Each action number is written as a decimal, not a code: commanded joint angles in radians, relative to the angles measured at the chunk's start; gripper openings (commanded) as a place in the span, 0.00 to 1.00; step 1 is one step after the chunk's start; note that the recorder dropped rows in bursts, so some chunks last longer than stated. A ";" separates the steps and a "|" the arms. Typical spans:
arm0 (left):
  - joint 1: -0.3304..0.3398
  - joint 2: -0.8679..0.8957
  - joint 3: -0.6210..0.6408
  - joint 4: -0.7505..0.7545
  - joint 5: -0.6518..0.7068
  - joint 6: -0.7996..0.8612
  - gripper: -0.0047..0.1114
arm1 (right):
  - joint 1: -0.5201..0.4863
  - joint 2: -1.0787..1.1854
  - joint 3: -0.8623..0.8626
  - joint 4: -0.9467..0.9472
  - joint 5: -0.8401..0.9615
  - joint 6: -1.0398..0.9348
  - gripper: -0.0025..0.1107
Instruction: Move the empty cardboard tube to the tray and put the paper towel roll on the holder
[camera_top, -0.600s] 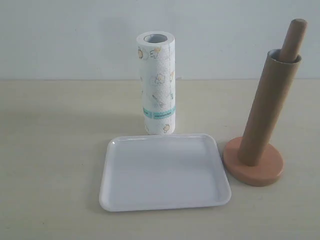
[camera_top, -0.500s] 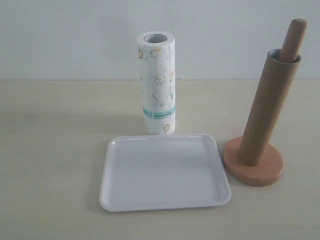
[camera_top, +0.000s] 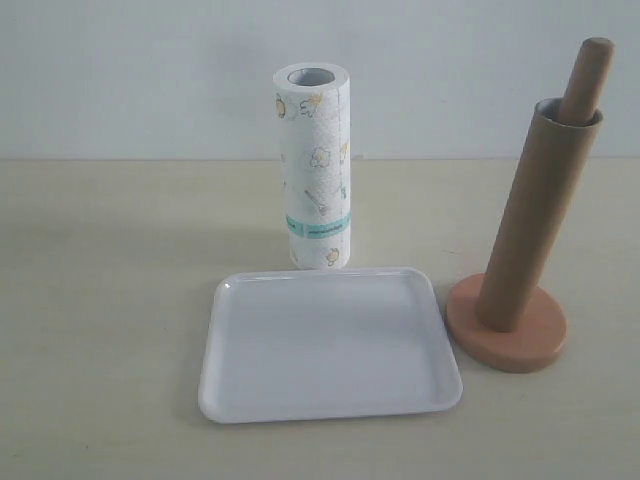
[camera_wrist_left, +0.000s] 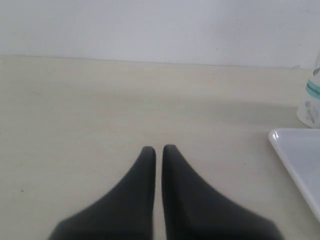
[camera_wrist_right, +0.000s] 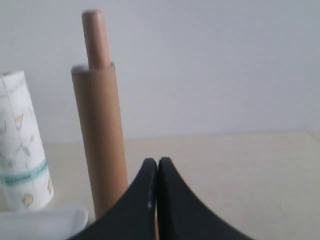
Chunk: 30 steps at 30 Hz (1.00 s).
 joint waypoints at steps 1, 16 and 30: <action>0.001 -0.003 0.003 -0.004 -0.001 0.004 0.08 | -0.004 -0.004 -0.001 0.002 -0.086 0.007 0.02; 0.001 -0.003 0.003 -0.004 -0.001 0.004 0.08 | -0.004 0.322 -0.094 0.002 -0.028 0.009 0.02; 0.001 -0.003 0.003 -0.004 -0.001 0.004 0.08 | -0.004 0.357 -0.094 -0.001 -0.290 0.120 0.02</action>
